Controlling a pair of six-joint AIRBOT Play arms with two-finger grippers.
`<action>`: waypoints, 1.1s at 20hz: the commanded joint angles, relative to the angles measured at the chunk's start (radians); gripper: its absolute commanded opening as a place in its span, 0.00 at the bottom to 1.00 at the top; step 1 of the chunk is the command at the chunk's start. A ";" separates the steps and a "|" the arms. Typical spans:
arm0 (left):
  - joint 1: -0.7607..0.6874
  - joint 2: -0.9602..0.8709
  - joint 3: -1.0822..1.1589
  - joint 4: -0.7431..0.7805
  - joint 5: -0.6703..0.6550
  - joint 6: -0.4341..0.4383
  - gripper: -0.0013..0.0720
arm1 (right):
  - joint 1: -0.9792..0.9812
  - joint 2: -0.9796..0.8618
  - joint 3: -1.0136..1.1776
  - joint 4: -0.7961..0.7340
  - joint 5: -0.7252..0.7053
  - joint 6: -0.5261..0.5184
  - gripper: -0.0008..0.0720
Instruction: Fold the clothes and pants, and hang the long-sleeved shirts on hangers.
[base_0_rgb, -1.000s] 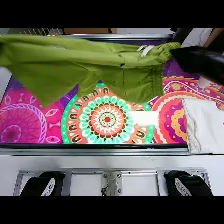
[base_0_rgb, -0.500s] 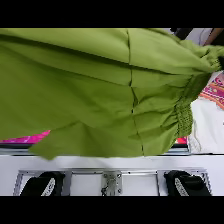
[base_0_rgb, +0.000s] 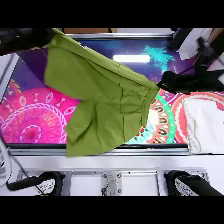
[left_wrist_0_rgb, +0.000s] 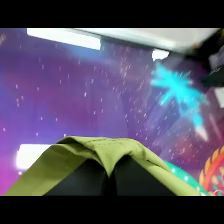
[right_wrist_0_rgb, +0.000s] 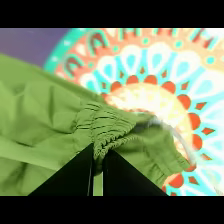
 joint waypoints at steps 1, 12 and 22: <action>-0.037 -0.258 0.162 -0.002 -0.081 0.003 0.02 | 0.010 -0.253 0.053 -0.035 -0.098 0.001 0.04; 0.038 0.055 -0.417 0.006 -0.104 0.072 0.02 | 0.043 -0.171 -0.099 -0.258 -0.188 -0.068 0.04; -0.006 0.261 -1.250 -0.092 0.280 0.071 0.02 | 0.046 -0.191 -0.466 -0.281 -0.433 -0.113 0.04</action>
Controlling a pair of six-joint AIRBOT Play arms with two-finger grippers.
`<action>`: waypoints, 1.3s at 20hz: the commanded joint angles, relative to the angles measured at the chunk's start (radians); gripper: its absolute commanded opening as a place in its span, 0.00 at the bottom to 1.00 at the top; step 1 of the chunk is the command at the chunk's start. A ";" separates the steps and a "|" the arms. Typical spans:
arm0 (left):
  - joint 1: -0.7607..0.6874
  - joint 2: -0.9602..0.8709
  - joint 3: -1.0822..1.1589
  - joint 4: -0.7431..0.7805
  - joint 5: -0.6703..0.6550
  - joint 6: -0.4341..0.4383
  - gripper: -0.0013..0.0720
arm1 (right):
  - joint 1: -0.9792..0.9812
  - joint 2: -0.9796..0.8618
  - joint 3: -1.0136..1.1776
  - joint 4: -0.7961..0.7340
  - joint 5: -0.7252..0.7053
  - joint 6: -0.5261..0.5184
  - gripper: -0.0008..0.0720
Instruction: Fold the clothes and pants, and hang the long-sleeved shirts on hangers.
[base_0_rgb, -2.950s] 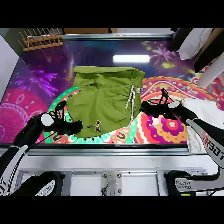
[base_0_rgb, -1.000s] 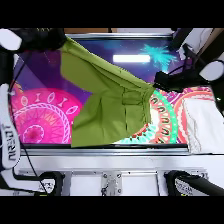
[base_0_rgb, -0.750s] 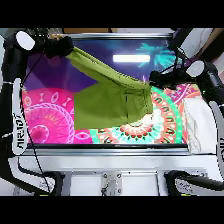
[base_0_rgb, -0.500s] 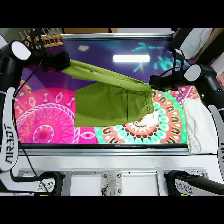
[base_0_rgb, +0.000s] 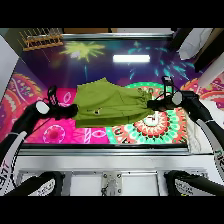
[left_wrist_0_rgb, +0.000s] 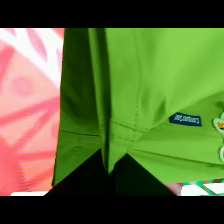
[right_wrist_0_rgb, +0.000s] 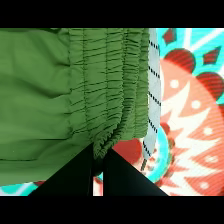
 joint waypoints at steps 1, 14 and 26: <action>-0.040 0.027 -0.179 -0.024 0.139 0.002 0.02 | 0.001 -0.023 -0.087 -0.010 -0.098 -0.004 0.04; -0.043 0.028 -0.145 -0.005 0.011 0.002 0.58 | 0.002 -0.071 -0.087 0.073 -0.109 -0.005 0.50; -0.074 0.301 0.044 -0.014 -0.159 -0.010 0.02 | -0.348 -0.069 0.164 0.414 0.287 -0.427 0.91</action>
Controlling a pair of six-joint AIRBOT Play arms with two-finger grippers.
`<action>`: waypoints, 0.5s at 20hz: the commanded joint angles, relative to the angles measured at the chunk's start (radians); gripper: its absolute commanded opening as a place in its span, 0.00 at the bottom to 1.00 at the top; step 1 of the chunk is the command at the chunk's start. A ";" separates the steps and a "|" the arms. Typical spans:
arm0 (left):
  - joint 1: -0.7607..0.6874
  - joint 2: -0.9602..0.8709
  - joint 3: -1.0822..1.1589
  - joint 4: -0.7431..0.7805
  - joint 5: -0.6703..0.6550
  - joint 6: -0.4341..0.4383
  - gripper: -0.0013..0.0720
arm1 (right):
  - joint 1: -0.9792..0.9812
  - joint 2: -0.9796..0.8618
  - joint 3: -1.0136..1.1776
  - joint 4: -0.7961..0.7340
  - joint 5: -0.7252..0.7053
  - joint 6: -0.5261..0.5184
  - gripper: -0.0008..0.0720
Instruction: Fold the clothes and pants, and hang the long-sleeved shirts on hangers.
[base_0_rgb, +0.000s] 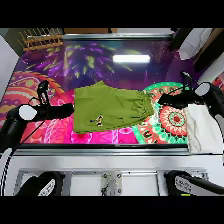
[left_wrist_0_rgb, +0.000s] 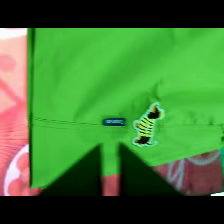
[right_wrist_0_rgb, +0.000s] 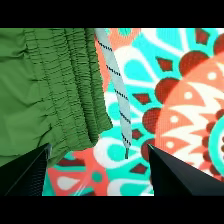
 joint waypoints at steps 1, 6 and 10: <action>-0.089 0.045 0.012 -0.004 -0.012 -0.009 0.02 | -0.109 -0.120 0.064 0.209 0.109 -0.212 0.92; -0.243 -0.003 0.012 -0.005 -0.008 -0.073 0.02 | -0.139 -0.404 0.199 0.287 0.212 -0.315 1.00; -0.304 -0.058 0.012 -0.005 -0.010 -0.115 0.02 | -0.138 -0.525 0.274 0.359 0.232 -0.340 1.00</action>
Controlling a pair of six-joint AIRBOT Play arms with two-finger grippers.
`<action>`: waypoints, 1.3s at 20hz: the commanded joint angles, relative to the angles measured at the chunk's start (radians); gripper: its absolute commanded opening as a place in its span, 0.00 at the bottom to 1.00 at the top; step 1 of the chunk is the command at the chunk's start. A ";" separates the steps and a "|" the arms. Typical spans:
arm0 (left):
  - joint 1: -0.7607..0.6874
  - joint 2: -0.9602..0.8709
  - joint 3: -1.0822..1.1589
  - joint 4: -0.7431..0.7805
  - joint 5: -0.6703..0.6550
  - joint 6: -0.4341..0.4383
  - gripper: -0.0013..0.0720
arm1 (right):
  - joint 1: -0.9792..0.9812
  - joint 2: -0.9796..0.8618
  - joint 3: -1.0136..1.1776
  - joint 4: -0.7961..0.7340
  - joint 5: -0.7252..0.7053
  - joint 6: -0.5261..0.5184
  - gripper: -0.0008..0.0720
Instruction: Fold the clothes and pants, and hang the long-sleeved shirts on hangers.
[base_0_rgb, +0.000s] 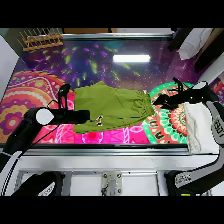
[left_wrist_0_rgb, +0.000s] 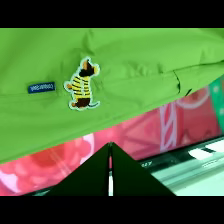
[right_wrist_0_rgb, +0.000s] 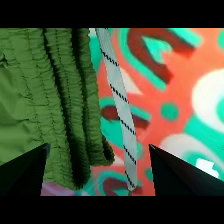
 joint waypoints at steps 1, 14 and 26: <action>-0.059 -0.040 0.001 0.001 0.000 -0.034 0.02 | -0.003 -0.107 0.060 0.077 0.035 -0.047 1.00; -0.079 -0.068 0.002 0.001 0.000 -0.042 0.02 | 0.185 -0.176 0.061 0.224 0.060 -0.063 0.98; -0.079 -0.068 0.002 0.002 0.000 -0.042 0.02 | 0.298 -0.168 0.062 0.381 0.055 -0.219 0.04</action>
